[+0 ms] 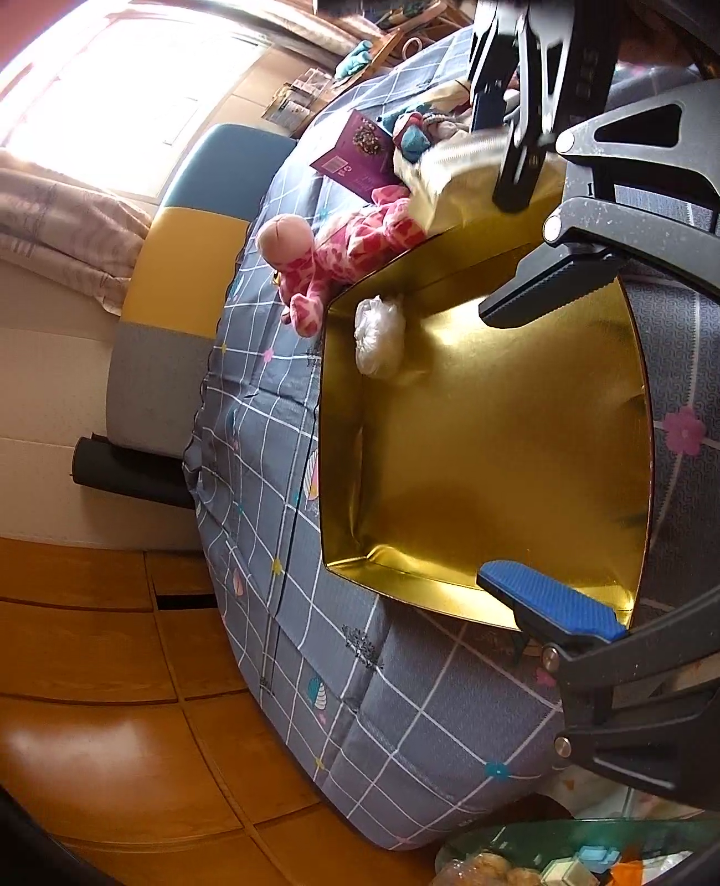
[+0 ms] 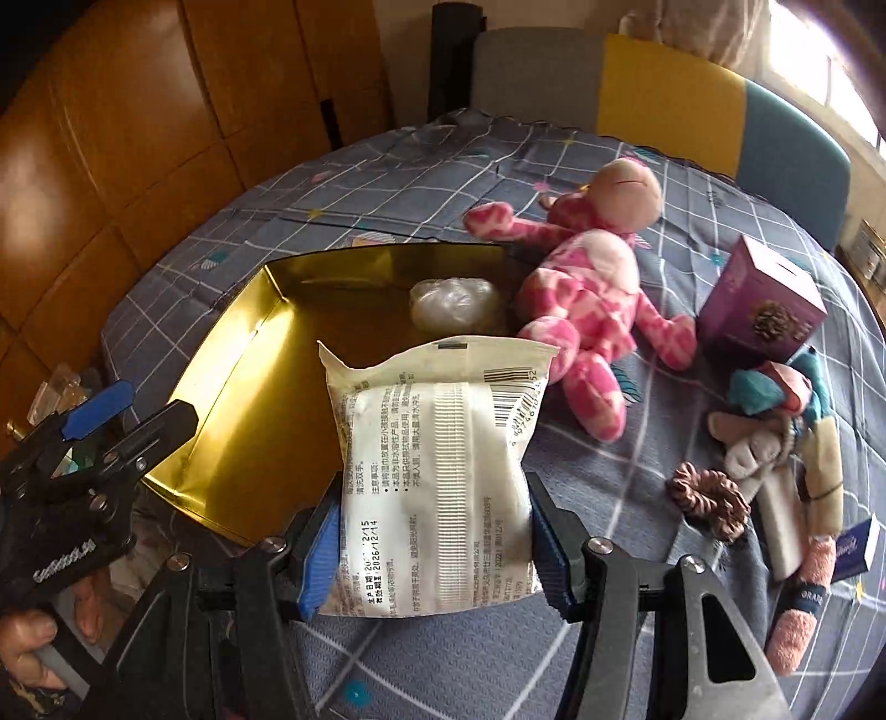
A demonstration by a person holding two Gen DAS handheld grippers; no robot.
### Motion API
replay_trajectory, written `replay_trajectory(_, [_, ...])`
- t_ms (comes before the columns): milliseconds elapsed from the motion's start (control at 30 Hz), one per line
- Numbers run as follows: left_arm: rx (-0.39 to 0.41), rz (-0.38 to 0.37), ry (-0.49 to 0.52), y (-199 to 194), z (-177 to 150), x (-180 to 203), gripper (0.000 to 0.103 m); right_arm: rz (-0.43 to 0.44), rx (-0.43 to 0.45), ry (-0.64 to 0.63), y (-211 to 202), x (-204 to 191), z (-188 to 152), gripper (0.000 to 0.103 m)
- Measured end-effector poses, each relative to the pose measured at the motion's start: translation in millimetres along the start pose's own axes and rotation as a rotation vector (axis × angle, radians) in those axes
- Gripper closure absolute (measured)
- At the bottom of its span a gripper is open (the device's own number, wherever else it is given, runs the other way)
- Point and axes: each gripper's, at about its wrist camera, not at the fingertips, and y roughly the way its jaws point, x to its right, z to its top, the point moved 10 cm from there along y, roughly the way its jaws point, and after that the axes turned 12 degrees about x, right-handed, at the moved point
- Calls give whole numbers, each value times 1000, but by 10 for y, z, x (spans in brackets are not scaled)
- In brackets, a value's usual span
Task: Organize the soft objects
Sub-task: 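Carry the printed packet into the gold tray and open the right tool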
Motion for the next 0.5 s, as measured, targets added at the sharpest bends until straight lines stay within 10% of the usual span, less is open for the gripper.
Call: replay_trajectory(500, [-15,5,-21,57,-50,-99,16,-20,-99,-82,648,-217,64,43])
